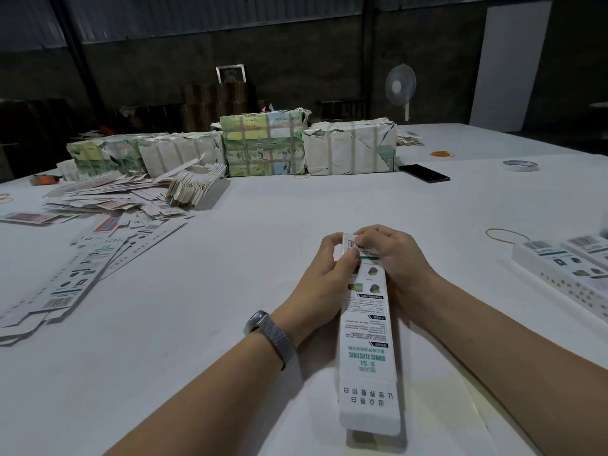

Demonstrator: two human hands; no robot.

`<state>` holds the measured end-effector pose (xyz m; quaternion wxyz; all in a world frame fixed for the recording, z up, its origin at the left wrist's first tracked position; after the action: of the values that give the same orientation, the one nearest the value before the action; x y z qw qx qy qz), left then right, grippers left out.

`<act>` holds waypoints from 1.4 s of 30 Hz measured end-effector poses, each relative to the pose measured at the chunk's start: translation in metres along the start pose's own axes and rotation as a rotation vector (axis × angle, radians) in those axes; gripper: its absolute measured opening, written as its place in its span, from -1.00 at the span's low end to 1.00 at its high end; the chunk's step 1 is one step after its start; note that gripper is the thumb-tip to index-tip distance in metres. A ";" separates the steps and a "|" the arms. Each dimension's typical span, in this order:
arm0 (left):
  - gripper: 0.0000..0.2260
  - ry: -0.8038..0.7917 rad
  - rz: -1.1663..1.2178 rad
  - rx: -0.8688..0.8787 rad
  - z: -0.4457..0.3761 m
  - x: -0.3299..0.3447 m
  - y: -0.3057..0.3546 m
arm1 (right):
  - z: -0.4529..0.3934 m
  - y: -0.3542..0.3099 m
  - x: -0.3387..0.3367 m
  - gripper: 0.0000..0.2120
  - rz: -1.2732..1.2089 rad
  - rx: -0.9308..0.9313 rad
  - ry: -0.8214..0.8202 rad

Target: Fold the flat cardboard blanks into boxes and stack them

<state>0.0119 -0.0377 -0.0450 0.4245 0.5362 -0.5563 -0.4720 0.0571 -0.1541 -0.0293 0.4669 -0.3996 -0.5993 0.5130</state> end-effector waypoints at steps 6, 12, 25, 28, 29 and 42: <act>-0.86 -0.015 -0.025 0.011 0.000 0.002 0.000 | 0.001 -0.002 0.001 -0.90 0.000 0.014 0.014; -0.66 -0.036 -0.021 0.002 0.002 0.005 0.002 | -0.002 -0.005 0.000 -0.83 -0.017 -0.020 0.061; -0.72 -0.054 0.067 0.002 0.004 0.009 0.007 | -0.005 -0.006 -0.001 -0.80 -0.069 0.014 0.007; -0.77 -0.057 0.069 0.006 0.006 0.009 0.008 | -0.003 -0.005 0.000 -0.79 -0.091 0.026 -0.010; -0.79 -0.057 0.070 0.004 0.006 0.009 0.008 | -0.003 -0.004 0.000 -0.79 -0.108 0.028 -0.014; -0.84 0.079 0.160 0.095 0.004 -0.005 0.009 | 0.004 0.004 0.004 -0.83 -0.098 -0.112 -0.102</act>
<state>0.0065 -0.0327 -0.0366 0.4565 0.5277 -0.6019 -0.3883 0.0520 -0.1504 -0.0324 0.4373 -0.3686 -0.6688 0.4750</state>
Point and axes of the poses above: each hand's wrist, its own z-axis away from the middle knuckle, its own x-axis out of the palm, y = z × x, the point moved 3 cm from there along -z, towards the middle knuckle, and after that the axes turned 3 degrees about z, right-handed, at the moved point
